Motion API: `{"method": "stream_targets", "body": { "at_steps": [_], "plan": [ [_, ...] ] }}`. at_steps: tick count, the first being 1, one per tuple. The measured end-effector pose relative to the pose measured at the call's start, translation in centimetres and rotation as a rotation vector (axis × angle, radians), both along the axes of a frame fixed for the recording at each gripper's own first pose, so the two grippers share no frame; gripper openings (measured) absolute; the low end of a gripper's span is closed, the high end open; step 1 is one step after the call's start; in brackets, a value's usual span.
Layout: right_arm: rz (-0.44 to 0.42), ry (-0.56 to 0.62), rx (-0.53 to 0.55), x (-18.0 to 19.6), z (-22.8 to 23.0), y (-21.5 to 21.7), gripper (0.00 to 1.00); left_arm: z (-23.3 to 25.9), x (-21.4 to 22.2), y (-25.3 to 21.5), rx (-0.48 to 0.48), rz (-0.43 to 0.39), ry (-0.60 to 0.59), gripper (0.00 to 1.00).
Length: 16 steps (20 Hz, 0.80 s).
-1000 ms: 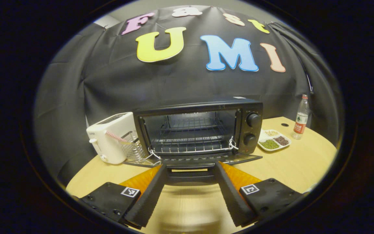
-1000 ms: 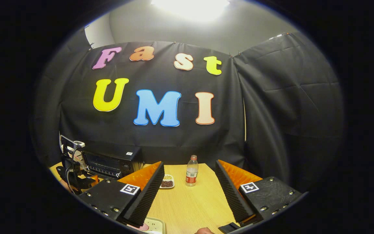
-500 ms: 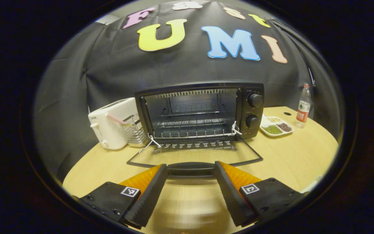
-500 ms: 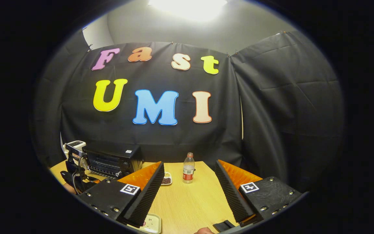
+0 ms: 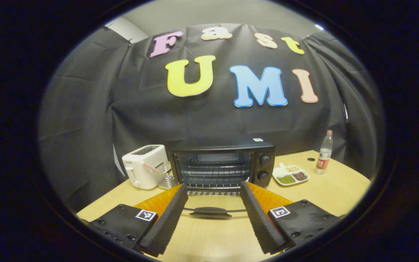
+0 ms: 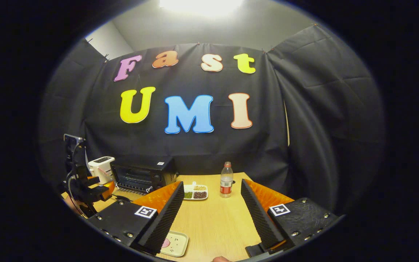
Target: Open the electric oven with the left hand, put the food in, and close the electric oven.
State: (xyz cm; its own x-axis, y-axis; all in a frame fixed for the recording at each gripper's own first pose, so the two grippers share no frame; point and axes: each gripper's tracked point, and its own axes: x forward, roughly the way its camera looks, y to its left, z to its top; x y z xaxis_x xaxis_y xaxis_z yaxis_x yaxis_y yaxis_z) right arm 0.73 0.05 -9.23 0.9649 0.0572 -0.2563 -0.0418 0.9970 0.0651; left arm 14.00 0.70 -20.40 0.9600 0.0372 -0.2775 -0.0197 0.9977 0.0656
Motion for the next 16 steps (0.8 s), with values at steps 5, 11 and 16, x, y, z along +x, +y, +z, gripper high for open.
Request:
{"method": "stream_targets", "body": {
  "at_steps": [5, 11, 16],
  "plan": [
    [0.134, 0.164, 0.098, -0.7, -4.7, 1.5, 0.97, 6.2, -5.4, 0.3, 0.004, 0.031, -0.086, 1.00],
    [0.237, 0.421, 0.217, -1.7, -10.6, 4.2, 0.98, 10.2, -8.8, 0.8, 0.000, 0.025, -0.141, 1.00],
    [0.299, 0.628, 0.296, -3.0, -15.0, 6.3, 0.98, 11.1, -10.1, 1.9, -0.009, 0.030, -0.156, 1.00]
  ]
}}
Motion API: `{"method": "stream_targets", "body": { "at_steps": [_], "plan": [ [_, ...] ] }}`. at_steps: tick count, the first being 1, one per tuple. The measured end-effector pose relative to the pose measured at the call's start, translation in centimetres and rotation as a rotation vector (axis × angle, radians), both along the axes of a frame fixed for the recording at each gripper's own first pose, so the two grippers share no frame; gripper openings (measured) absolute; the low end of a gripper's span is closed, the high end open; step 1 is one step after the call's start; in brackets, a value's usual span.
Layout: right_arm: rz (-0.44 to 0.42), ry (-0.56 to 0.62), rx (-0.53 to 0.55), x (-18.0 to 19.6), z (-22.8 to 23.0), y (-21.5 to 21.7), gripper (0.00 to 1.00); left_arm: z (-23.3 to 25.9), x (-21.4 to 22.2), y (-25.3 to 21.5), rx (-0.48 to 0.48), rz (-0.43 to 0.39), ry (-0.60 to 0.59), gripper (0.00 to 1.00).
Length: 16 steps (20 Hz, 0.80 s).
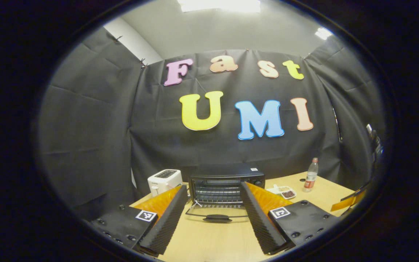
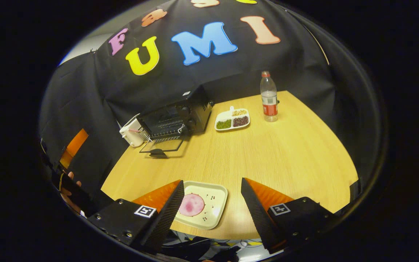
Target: Open the electric oven with the left hand, put the food in, and close the electric oven.
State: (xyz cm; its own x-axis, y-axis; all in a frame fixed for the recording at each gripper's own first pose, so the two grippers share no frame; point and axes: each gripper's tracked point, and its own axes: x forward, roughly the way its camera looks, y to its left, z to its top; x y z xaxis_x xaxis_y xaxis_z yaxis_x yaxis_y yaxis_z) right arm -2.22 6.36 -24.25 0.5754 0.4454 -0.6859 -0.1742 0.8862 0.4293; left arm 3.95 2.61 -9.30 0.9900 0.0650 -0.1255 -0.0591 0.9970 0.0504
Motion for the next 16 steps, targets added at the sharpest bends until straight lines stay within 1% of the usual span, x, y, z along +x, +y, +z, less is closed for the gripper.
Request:
{"method": "stream_targets", "body": {
  "at_steps": [2, 8, 11, 12, 14, 16],
  "plan": [
    [0.013, 0.090, 0.038, -0.5, -1.5, 0.5, 0.97, -0.1, -0.2, 0.8, 0.005, 0.008, 0.004, 1.00],
    [0.059, 0.320, 0.080, -1.7, -6.3, 2.1, 0.98, 0.1, -0.9, 2.9, 0.008, 0.034, 0.010, 1.00],
    [0.057, 0.460, 0.126, -2.7, -8.5, 2.8, 0.97, 0.0, -1.2, 4.2, 0.011, 0.055, 0.010, 1.00],
    [0.049, 0.499, 0.138, -2.8, -9.0, 2.7, 0.95, -0.2, -1.2, 4.6, 0.009, 0.066, 0.013, 1.00],
    [0.037, 0.551, 0.147, -2.8, -10.1, 2.7, 0.95, -0.5, -1.5, 5.5, 0.005, 0.084, 0.022, 1.00],
    [0.044, 0.601, 0.156, -3.2, -10.8, 2.9, 0.95, -0.8, -1.6, 6.4, 0.009, 0.104, 0.032, 1.00]
  ]
}}
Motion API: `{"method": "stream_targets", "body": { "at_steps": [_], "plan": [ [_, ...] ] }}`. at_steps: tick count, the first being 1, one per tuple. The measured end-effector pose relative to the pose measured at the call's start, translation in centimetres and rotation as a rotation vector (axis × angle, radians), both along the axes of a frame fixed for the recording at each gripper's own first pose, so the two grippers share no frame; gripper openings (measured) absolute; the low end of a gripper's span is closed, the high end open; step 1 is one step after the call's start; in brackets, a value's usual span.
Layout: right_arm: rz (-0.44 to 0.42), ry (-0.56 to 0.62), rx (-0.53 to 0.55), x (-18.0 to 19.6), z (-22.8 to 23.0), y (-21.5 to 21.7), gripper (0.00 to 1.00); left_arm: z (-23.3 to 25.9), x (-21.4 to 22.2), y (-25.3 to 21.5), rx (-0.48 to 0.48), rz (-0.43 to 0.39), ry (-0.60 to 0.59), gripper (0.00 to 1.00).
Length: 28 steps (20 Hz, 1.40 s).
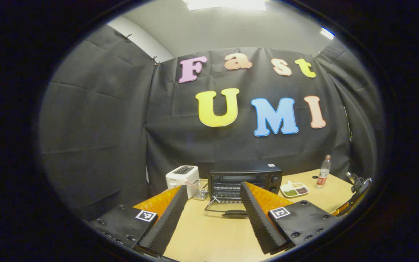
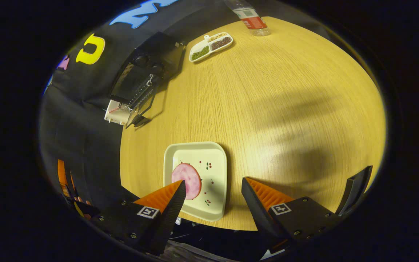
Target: Open the electric oven with the left hand, put the food in, and close the electric oven.
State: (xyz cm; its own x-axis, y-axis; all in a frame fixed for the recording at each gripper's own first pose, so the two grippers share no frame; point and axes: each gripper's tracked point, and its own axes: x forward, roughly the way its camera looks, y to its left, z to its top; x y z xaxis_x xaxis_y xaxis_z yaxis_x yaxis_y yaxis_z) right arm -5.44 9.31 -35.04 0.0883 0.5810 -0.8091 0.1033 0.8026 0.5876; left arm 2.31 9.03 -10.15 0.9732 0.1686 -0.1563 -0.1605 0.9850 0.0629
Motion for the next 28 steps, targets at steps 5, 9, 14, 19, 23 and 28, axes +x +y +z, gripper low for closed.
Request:
{"method": "stream_targets", "body": {
  "at_steps": [5, 9, 14, 19, 23, 28],
  "plan": [
    [0.030, 0.059, -0.045, -0.4, -1.5, 0.0, 0.65, -0.2, -0.2, 1.3, -0.007, 0.034, 0.002, 1.00],
    [0.029, 0.074, -0.080, -0.5, -2.0, -1.1, 0.10, -0.2, 0.0, 1.9, -0.014, 0.050, 0.000, 1.00],
    [0.047, 0.062, -0.059, -0.6, -2.1, -0.7, 0.00, 0.2, 0.3, 2.3, -0.017, 0.053, -0.015, 1.00],
    [-0.048, 0.076, 0.063, -0.1, -0.8, -1.4, 0.00, 0.6, 0.5, 2.8, -0.015, 0.056, -0.022, 0.90],
    [-0.115, 0.051, 0.123, 1.5, 0.2, -2.0, 0.00, 0.4, 0.8, 3.4, -0.029, 0.063, -0.022, 0.90],
    [-0.192, 0.020, 0.165, 2.6, 1.3, -2.7, 0.00, 0.6, 2.0, 4.0, -0.038, 0.058, -0.039, 1.00]
  ]
}}
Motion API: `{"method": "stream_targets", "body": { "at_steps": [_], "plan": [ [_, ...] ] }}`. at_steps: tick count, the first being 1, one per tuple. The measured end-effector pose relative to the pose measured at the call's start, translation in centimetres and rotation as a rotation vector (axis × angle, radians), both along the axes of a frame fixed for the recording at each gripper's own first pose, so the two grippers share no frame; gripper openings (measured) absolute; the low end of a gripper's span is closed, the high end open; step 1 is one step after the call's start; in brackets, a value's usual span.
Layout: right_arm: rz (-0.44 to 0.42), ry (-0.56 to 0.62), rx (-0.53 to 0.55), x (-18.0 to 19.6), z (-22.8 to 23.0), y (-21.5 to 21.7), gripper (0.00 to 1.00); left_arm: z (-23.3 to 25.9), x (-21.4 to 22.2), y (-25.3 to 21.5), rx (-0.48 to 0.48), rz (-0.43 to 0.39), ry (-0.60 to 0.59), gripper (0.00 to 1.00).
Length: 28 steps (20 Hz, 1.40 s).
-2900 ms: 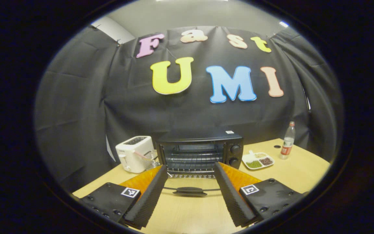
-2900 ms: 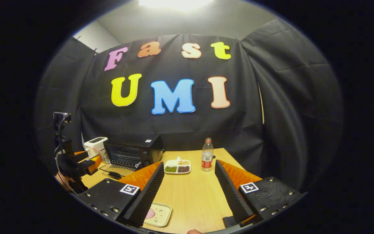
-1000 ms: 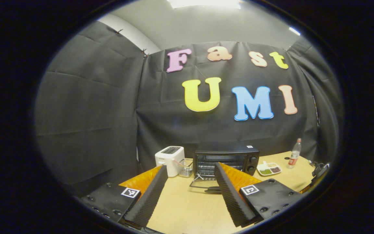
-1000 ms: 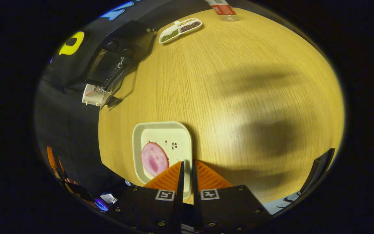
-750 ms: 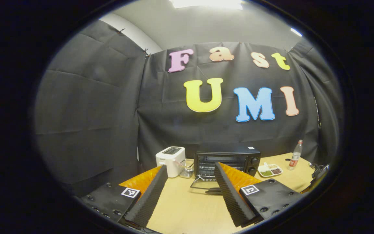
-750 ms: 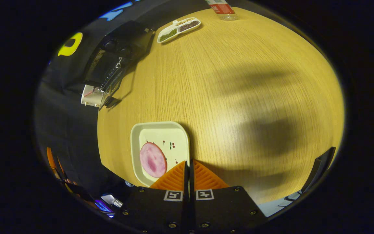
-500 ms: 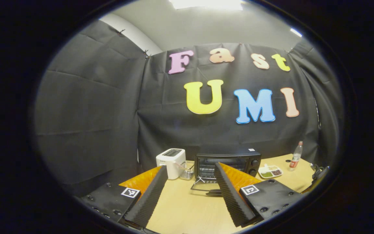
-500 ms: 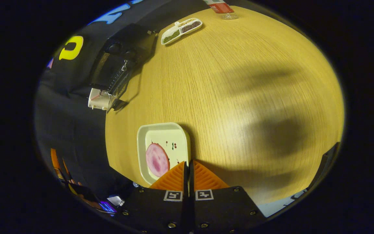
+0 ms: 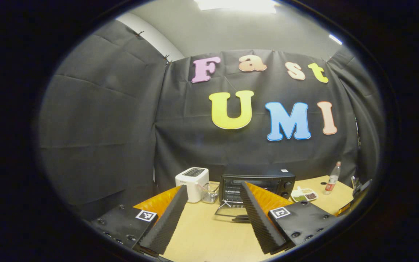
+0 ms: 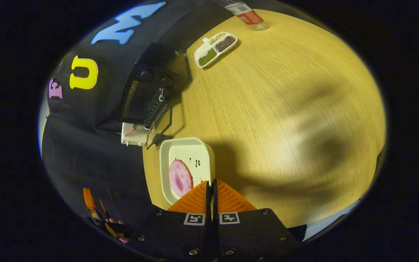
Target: Open the electric oven with the left hand, put the food in, and close the electric oven.
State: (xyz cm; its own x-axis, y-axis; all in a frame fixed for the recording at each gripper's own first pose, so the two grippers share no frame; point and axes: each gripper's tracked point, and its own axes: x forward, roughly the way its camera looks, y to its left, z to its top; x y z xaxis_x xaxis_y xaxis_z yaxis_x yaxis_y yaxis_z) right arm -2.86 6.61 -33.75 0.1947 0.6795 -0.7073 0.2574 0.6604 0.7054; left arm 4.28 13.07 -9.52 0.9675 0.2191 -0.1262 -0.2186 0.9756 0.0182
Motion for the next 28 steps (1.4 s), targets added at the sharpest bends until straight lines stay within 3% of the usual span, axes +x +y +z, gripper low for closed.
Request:
{"method": "stream_targets", "body": {
  "at_steps": [5, 7, 16, 18, 20, 23, 28],
  "plan": [
    [-0.110, -0.006, 0.054, 1.7, 0.8, -2.5, 0.00, 0.0, 0.9, 2.2, 0.002, 0.004, -0.013, 1.00],
    [-0.150, -0.008, 0.042, 2.4, 0.9, -3.6, 0.00, -0.1, 1.2, 3.7, 0.001, 0.013, -0.014, 0.97],
    [-0.317, -0.014, 0.039, 5.2, 2.2, -8.4, 0.00, -2.0, 3.9, 10.5, -0.016, 0.047, 0.012, 1.00],
    [-0.358, -0.014, 0.034, 5.6, 2.2, -7.9, 0.00, -2.3, 4.3, 12.2, -0.019, 0.058, 0.012, 1.00],
    [-0.389, -0.016, 0.028, 5.7, 2.3, -8.0, 0.00, -2.7, 4.6, 13.8, -0.017, 0.072, 0.012, 0.94],
    [-0.455, 0.003, 0.065, 5.7, 2.1, -7.1, 0.01, -3.6, 5.0, 16.0, -0.022, 0.097, 0.030, 1.00],
    [-0.569, 0.012, 0.088, 5.2, 1.5, -5.4, 0.01, -4.0, 5.4, 18.6, -0.015, 0.128, 0.046, 0.97]
  ]
}}
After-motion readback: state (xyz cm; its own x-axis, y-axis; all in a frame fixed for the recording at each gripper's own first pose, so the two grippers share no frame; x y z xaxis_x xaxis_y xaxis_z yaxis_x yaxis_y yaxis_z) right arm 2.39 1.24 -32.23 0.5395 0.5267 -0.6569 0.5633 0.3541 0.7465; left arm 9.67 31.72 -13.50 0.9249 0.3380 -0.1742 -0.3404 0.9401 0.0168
